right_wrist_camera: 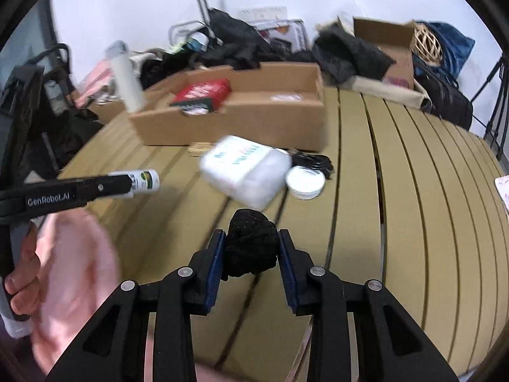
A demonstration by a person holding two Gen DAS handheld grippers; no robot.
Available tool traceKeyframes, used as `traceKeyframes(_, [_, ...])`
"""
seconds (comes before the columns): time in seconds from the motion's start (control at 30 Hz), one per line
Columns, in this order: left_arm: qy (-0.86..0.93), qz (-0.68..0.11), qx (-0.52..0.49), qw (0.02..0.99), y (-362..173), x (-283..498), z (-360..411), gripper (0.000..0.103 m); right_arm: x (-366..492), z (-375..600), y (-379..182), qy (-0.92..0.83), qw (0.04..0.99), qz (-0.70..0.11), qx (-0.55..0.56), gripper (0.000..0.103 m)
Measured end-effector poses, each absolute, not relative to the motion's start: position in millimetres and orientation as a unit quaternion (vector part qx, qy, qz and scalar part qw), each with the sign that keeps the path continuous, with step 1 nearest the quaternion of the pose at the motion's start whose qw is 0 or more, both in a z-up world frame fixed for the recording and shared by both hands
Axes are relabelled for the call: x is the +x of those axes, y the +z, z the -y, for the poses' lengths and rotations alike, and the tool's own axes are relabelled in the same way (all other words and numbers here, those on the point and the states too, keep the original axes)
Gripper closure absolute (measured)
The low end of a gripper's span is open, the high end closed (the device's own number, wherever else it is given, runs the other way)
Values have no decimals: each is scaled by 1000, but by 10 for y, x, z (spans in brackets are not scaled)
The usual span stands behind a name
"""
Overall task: Organize objects
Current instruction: 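Grasp the black hair tie with the right tool while the left tool grasps the white spray bottle, then carry both items into the tray and open both tools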
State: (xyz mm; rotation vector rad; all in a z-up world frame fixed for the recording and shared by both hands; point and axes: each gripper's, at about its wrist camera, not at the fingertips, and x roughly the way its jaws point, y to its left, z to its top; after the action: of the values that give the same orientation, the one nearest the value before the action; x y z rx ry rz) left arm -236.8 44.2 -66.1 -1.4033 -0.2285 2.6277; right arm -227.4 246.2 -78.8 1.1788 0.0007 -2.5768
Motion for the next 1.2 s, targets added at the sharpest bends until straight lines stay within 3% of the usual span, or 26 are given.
traceKeyframes(0.23, [886, 80, -453, 61, -495, -1928, -338, 79, -1672, -2332, -588, -888, 199, 26, 414, 67])
traceKeyframes(0.53, [889, 99, -437, 96, -150, -2125, -298, 79, -1833, -2422, -357, -889, 204, 49, 408, 68])
traceKeyframes(0.63, [883, 120, -437, 118, 2, -2477, -255, 79, -2238, -2505, -91, -883, 233, 68, 401, 68])
traceKeyframes(0.83, [871, 148, -447, 143, 149, -3825, -355, 79, -3543, -2477, 219, -887, 227, 22, 401, 68])
traceKeyframes(1.03, [849, 154, -495, 104, -292, -5117, -562, 79, -5101, -2387, -217, -860, 179, 6, 478, 67])
traceKeyframes(1.2, [843, 116, -520, 71, -721, -5738, -698, 79, -5826, -2357, -644, -848, 127, -34, 514, 67])
